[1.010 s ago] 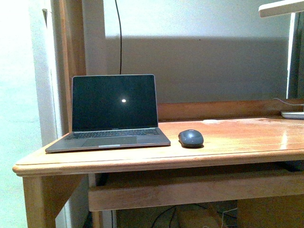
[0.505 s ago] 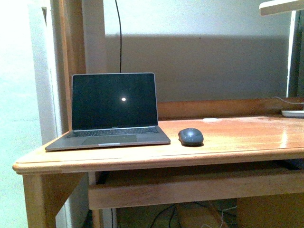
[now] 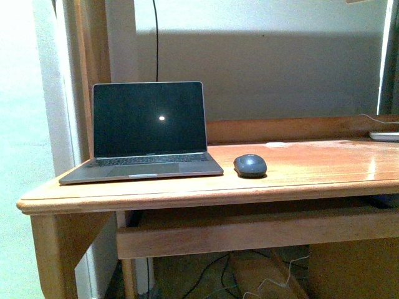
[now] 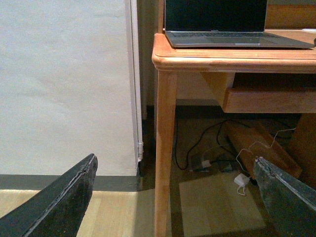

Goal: Place mouse

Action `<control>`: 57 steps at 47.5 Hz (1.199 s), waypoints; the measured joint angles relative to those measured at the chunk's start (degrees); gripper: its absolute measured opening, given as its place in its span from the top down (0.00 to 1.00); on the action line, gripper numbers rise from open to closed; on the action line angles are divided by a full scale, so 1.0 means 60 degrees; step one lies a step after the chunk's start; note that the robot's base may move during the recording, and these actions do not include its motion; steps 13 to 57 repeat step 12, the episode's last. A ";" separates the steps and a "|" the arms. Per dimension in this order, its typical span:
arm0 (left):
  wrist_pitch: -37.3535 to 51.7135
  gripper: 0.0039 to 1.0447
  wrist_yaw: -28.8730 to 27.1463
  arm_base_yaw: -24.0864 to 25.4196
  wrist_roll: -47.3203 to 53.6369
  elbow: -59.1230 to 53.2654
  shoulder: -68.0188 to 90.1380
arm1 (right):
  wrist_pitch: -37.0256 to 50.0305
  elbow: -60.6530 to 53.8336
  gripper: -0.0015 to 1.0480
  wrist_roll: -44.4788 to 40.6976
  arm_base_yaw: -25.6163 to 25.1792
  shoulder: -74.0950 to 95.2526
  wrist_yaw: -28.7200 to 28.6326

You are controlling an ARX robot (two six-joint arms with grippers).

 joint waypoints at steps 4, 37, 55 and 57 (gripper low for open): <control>0.0000 0.07 -0.0004 0.0000 0.0004 0.0000 0.0000 | 0.0000 -0.0004 0.07 0.0000 0.0000 0.0000 0.0000; 0.0000 0.07 -0.0004 0.0000 0.0004 0.0000 0.0000 | 0.0000 -0.0004 0.07 0.0000 0.0000 0.0000 0.0000; 0.0000 0.07 -0.0004 0.0000 0.0004 0.0000 0.0000 | 0.0000 -0.0004 0.07 0.0000 0.0000 0.0000 0.0000; 0.0000 0.07 -0.0004 0.0000 0.0004 0.0000 0.0000 | 0.0000 -0.0004 0.07 0.0000 0.0000 0.0000 0.0000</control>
